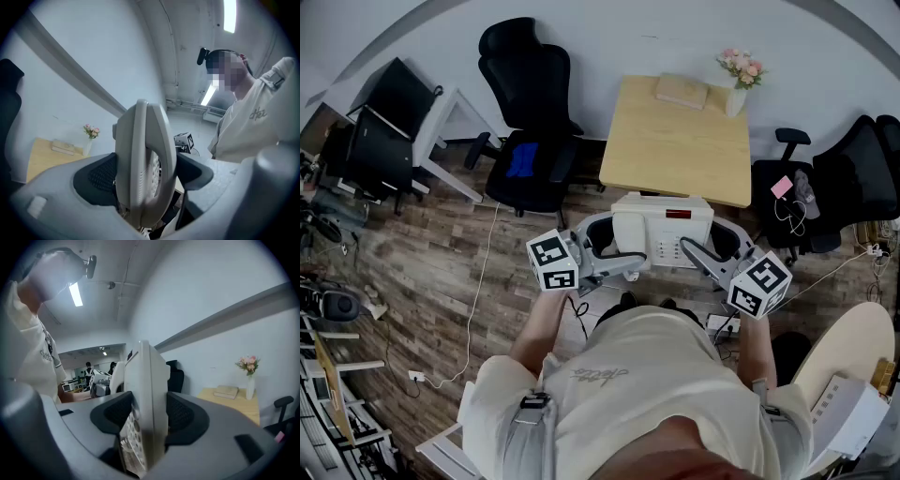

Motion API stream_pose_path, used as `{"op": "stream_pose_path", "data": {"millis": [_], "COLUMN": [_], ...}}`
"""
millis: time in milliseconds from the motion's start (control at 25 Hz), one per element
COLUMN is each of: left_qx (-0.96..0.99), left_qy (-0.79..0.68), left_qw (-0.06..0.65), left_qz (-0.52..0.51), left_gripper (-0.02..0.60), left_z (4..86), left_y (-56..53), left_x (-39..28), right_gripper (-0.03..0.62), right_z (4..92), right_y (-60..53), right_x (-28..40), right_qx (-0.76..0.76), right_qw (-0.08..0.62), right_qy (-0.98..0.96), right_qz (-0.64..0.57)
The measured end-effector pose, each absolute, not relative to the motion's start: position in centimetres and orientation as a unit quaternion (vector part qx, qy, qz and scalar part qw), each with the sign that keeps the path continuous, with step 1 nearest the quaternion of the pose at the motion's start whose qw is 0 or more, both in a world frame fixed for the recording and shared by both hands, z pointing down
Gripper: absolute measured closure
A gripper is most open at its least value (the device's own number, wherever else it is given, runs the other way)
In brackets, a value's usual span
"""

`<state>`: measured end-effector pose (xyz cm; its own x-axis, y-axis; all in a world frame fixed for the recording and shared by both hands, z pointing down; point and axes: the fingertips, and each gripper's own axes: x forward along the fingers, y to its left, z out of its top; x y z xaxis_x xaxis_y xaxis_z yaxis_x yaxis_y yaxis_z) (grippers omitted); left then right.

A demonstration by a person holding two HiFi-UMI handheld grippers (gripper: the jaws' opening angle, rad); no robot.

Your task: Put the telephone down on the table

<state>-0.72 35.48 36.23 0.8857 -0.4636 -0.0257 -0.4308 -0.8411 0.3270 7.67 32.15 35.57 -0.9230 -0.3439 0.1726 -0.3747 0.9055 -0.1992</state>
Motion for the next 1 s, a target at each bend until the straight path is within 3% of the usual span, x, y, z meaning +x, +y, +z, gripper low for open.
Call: {"op": "stream_pose_path", "data": {"millis": [520,1000], "left_qx": [0.965,0.966], "left_qy": [-0.225,-0.203], "left_qw": [0.123,0.141], "left_qz": [-0.057,-0.076], "left_gripper": [0.204,0.204], "left_z": [35.6,35.9], "left_y": [34.8,30.5], "left_x": [-3.9,-7.1], "right_gripper": [0.375,0.375], "right_z": [34.9,34.9], "right_y": [31.7,27.8], "right_x": [4.5,1.3], "right_qx": [0.186,0.206], "right_qw": [0.042,0.068], "right_qy": [-0.978,-0.972], "right_qz": [0.081,0.089]}}
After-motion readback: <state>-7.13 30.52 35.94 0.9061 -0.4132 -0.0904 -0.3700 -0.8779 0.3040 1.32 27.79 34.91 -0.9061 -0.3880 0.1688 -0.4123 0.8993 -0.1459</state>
